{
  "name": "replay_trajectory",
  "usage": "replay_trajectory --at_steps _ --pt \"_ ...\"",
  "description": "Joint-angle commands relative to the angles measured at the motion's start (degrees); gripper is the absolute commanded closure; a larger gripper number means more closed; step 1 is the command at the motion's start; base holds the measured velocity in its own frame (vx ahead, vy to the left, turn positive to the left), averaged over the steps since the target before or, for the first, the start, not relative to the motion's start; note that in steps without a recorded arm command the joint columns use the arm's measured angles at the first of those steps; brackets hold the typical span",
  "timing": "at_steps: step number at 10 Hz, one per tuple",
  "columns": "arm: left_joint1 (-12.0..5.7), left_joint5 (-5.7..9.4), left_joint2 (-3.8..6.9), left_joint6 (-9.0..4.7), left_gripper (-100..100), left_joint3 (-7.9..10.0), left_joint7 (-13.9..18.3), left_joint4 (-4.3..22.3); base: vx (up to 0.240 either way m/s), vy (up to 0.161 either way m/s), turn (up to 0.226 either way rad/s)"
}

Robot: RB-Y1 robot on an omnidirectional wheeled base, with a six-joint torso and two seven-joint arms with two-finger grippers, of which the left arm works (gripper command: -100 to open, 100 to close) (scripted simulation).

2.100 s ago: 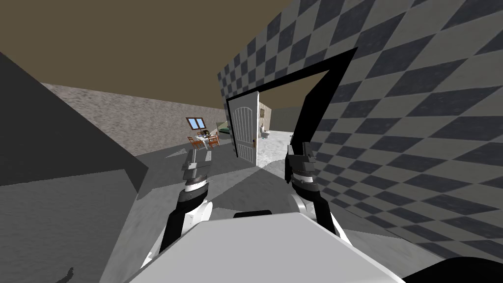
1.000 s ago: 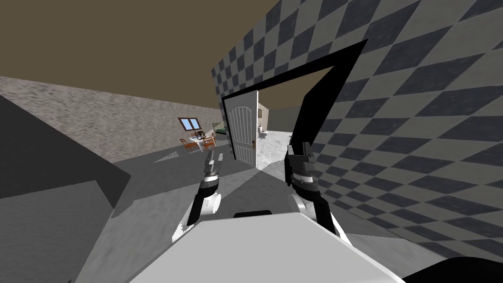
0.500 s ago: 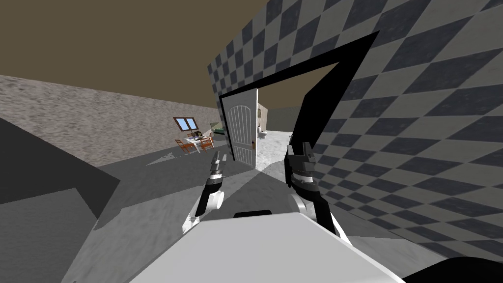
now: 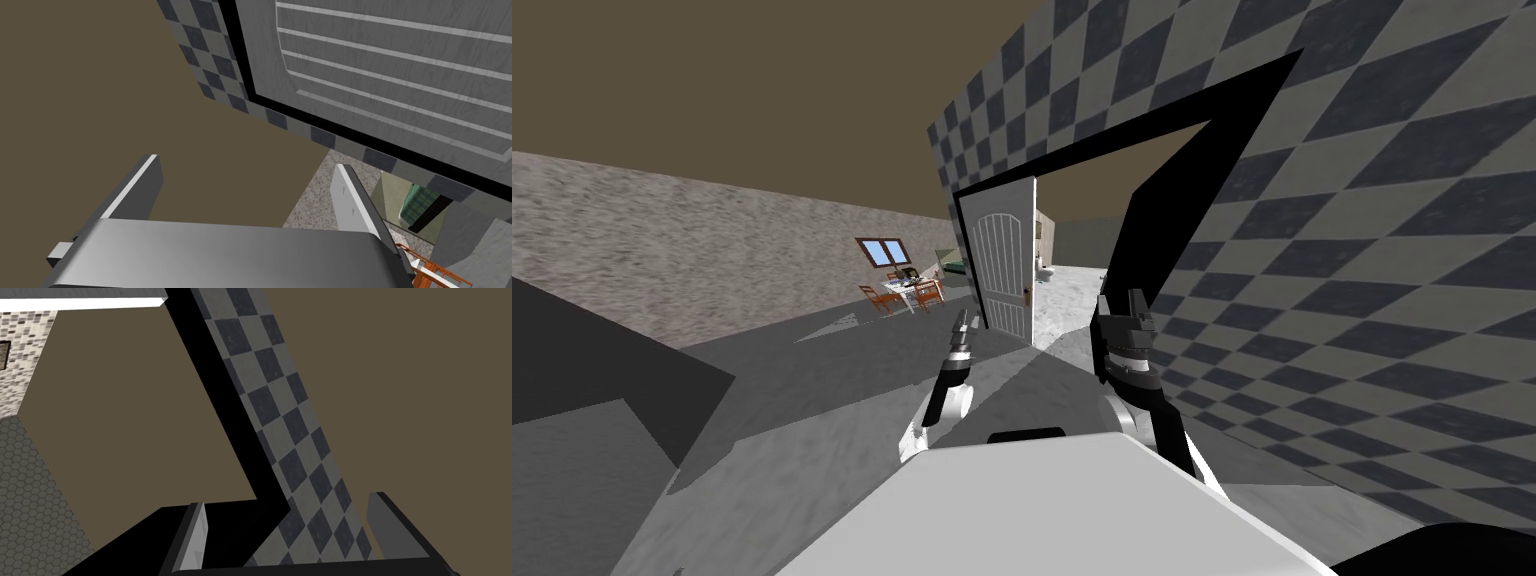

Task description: Push the door open

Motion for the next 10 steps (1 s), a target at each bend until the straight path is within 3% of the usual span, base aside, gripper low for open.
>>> replay_trajectory --at_steps 1,3,7,8,10 --pt "-1.61 0.03 0.1 -0.1 -100 -0.19 -0.03 2.86 0.076 0.022 -0.055" --pt "-2.64 0.04 0.11 0.0 -100 -0.36 -0.07 4.77 0.077 0.033 -0.037" --pt "-6.79 0.08 0.14 0.42 -100 -1.03 -0.23 11.71 0.081 0.019 -0.051" --pt "-6.79 0.08 0.14 0.42 -100 -1.03 -0.23 11.94 0.062 0.025 -0.012" --pt "-8.92 0.1 0.07 0.63 -100 -1.38 -0.32 15.28 0.062 0.035 -0.043"
